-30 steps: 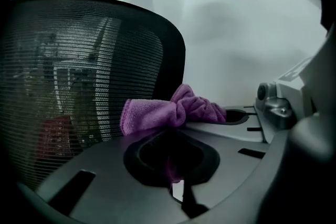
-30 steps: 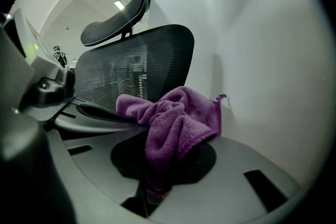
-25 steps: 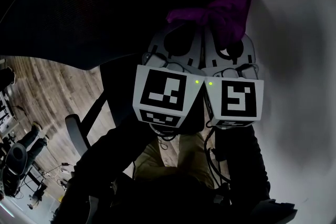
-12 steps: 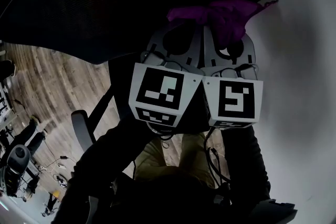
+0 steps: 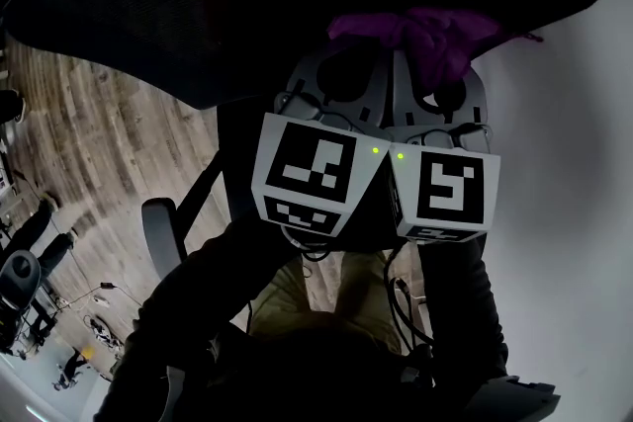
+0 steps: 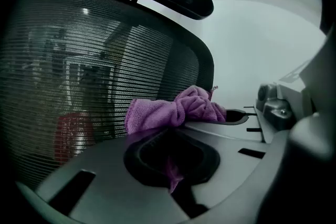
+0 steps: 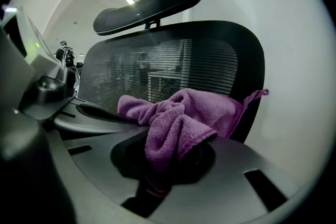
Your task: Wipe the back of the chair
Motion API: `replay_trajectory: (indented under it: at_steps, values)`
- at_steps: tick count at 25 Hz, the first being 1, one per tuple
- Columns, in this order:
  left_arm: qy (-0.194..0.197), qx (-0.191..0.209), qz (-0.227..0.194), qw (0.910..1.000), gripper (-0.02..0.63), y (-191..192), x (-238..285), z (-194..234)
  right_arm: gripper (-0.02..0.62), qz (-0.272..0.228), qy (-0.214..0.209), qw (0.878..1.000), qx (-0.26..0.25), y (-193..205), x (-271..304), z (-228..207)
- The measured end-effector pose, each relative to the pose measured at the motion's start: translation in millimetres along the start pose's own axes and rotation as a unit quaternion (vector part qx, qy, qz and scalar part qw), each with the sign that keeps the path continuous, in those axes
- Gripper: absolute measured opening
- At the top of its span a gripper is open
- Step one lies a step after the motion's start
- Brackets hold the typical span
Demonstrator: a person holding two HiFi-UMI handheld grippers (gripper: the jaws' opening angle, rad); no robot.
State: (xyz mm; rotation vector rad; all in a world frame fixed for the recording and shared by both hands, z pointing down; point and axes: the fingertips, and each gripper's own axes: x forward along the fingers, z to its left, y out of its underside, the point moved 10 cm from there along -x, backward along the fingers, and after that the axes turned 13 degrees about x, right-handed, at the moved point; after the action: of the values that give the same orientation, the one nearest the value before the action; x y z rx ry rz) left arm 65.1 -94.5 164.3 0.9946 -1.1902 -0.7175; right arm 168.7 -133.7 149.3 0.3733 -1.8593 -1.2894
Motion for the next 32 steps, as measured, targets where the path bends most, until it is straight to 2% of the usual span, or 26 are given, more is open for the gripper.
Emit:
replay_trajectory:
  at_steps: [11,14,18,24,32]
  values:
    - [-0.009,-0.009,0.003,0.9999,0.0,18.6,-11.7,36.2,0.063,0.007,-0.009,1.0,-0.004,7.2,26.7,32.5]
    - [-0.014,-0.009,0.002,0.9999,0.0,33.0,-12.7,45.7,0.063,0.006,-0.014,1.0,-0.006,18.7,37.0,40.7]
    - [-0.019,-0.01,0.005,0.9998,0.0,58.3,-27.9,72.8,0.063,0.008,-0.02,1.0,-0.005,35.9,54.8,72.4]
    - [-0.028,-0.016,0.006,0.9995,0.0,34.5,-40.4,88.9,0.063,0.011,-0.029,0.999,-0.009,7.1,57.7,87.0]
    - [-0.052,-0.019,0.003,0.9984,0.0,52.7,-71.4,126.2,0.063,0.006,-0.055,0.998,-0.021,12.6,76.7,134.6]
